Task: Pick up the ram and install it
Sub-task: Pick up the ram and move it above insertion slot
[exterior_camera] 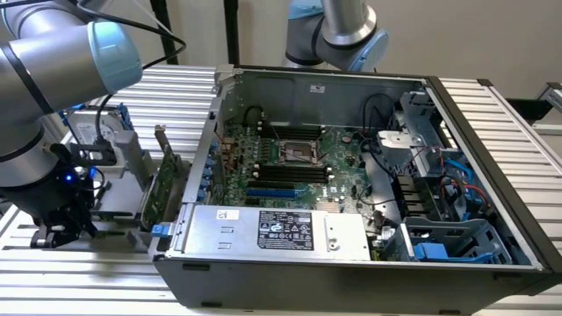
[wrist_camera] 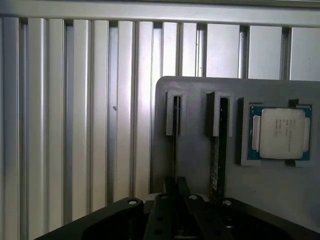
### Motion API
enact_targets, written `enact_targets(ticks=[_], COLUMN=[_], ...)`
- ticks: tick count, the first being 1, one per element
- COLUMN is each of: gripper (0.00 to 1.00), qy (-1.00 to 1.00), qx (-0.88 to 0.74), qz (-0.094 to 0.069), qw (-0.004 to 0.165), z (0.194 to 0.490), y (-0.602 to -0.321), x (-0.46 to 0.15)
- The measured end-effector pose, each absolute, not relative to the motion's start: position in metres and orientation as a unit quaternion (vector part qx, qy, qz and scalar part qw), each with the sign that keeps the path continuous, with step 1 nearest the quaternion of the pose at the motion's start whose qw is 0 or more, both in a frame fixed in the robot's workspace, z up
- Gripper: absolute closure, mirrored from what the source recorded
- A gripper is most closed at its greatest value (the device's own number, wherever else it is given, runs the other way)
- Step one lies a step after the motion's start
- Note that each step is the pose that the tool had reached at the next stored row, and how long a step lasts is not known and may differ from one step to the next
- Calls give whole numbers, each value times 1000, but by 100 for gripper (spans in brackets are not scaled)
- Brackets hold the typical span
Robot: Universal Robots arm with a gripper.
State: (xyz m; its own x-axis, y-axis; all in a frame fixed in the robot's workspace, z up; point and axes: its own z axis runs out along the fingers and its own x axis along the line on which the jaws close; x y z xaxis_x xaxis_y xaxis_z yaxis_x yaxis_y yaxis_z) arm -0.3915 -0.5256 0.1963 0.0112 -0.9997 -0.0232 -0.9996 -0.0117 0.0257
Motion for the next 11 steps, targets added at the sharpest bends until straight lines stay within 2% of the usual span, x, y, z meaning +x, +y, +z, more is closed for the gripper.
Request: enact_targets(ticks=[11], gripper=[100], qy=[-708], qx=[706], qz=[-17], qw=[1], z=[196], y=[-526], x=[-392])
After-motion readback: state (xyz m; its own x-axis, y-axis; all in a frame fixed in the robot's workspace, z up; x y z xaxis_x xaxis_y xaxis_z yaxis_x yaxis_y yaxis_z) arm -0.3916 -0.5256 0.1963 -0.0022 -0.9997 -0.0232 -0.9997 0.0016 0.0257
